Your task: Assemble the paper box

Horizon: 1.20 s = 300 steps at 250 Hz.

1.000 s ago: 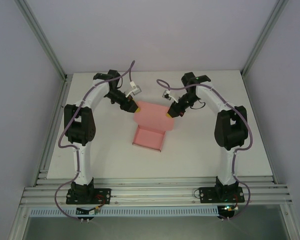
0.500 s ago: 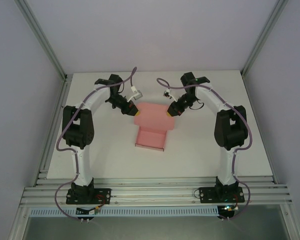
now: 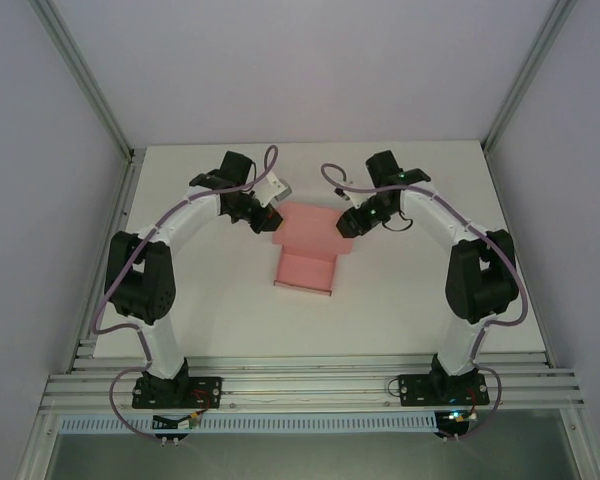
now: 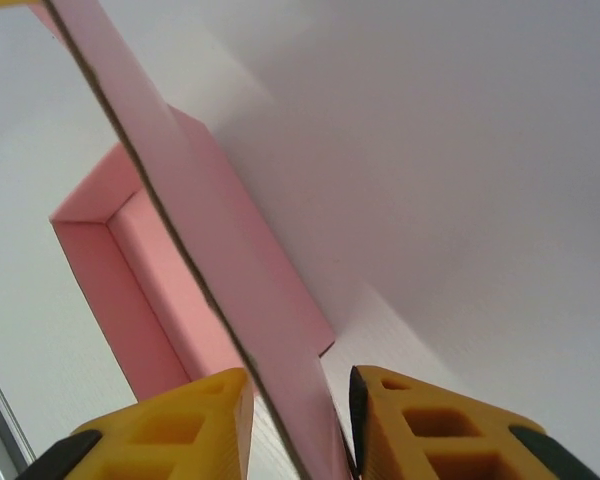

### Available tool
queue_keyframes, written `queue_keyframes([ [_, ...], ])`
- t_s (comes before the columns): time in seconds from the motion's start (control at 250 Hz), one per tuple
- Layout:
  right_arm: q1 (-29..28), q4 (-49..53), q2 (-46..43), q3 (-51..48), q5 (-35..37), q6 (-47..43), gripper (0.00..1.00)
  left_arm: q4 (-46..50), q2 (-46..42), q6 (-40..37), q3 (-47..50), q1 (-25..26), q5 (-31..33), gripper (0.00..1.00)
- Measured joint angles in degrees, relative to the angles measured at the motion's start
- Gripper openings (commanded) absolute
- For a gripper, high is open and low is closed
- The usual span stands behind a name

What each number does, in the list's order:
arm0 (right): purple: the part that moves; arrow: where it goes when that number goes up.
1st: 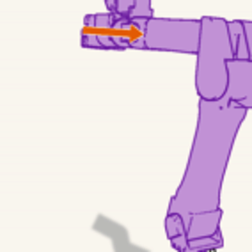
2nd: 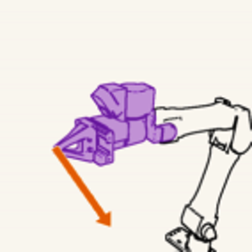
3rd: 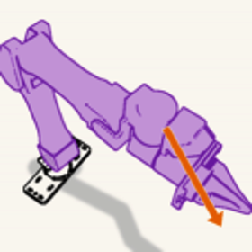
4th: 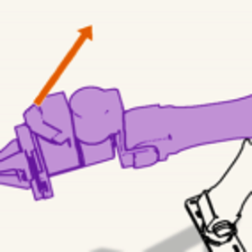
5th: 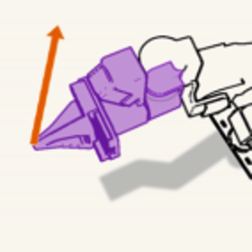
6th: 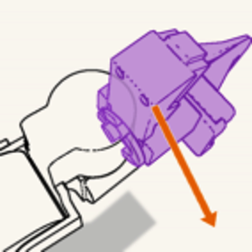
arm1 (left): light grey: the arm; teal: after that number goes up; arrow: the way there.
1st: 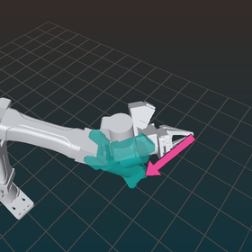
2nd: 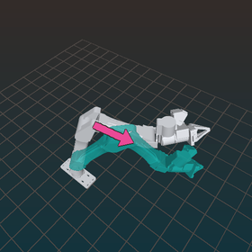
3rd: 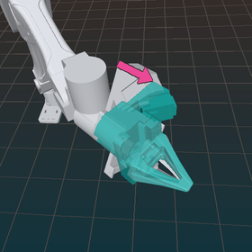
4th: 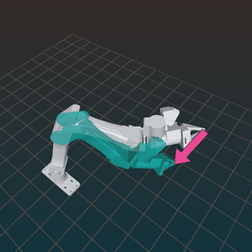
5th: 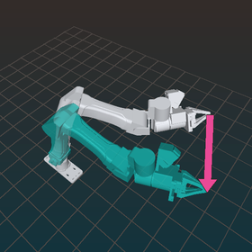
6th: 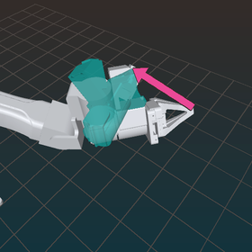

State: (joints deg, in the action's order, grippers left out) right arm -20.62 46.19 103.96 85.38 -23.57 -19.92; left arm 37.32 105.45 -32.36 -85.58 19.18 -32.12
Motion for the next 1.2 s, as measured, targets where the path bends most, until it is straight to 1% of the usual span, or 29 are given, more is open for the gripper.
queue_keyframes([
  [0.088, 0.5, -0.9, 0.0, -1.1, 0.2, 0.0, 0.31, 0.0, 0.0, 0.0, 0.1, 0.2, 0.9, 0.00],
  [0.156, 1.0, -1.2, 0.0, -1.3, 0.4, 0.0, 0.25, -0.1, 0.0, 0.0, 0.1, 0.3, 1.8, 0.00],
  [0.212, 1.5, -1.4, 0.0, -1.3, 0.2, 0.0, 0.22, -0.1, 0.0, 0.0, 0.1, 0.3, 2.3, 0.00],
  [0.288, 2.0, -1.5, 0.0, -1.3, -0.5, -0.1, 0.13, -0.2, -0.1, 0.1, 0.1, 0.4, 2.8, 0.00],
  [0.323, 2.0, -1.5, 0.0, -1.3, -1.1, 0.0, 0.10, -0.6, -0.2, 0.4, 0.3, 0.5, 3.1, 0.00],
  [0.355, 2.1, -1.5, 0.0, -1.3, -1.5, 0.0, 0.08, -0.9, -0.3, 0.9, 0.4, 0.7, 3.5, 0.00],
  [0.459, 2.1, -1.5, 0.0, -1.3, -2.0, 0.2, 0.07, -2.4, -0.8, 2.9, 1.0, 1.5, 5.3, 0.00],
  [0.571, 1.4, -2.5, -0.9, -2.1, -0.1, 2.3, 0.00, -5.2, -2.1, 6.7, 2.9, 2.7, 8.4, 0.00],
  [0.595, 1.0, -2.9, -1.2, -2.4, 0.7, 3.1, 0.00, -6.0, -2.5, 7.7, 3.5, 3.0, 9.4, 0.00],
  [0.667, -0.4, -4.5, -2.4, -3.3, 4.2, 7.5, 0.00, -8.3, -3.6, 11.9, 5.1, 4.3, 13.1, 0.00],
  [0.735, -2.8, -6.0, -3.4, -3.7, 10.3, 13.0, 0.01, -10.9, -4.9, 16.6, 7.1, 6.2, 17.9, 0.00],
  [0.827, -6.3, -7.4, -4.6, -3.8, 18.5, 21.4, 0.01, -14.1, -7.0, 23.2, 10.0, 9.9, 27.5, 0.00],
  [0.91, -9.0, -9.2, -5.4, -4.1, 25.4, 29.7, 0.00, -16.1, -7.5, 29.0, 10.7, 13.4, 36.0, 0.00],
  [0.994, -10.9, -12.9, -5.5, -5.1, 31.3, 36.3, 0.00, -18.4, -7.5, 33.6, 11.1, 15.5, 42.5, 0.00],
  [1.094, -13.6, -17.1, -5.3, -6.8, 37.6, 42.9, 0.00, -21.1, -7.6, 38.5, 12.9, 16.9, 47.2, 0.00],
  [1.198, -17.6, -22.7, -5.4, -10.2, 45.4, 46.6, 0.00, -25.7, -9.5, 42.9, 18.6, 17.6, 49.3, 0.00],
])
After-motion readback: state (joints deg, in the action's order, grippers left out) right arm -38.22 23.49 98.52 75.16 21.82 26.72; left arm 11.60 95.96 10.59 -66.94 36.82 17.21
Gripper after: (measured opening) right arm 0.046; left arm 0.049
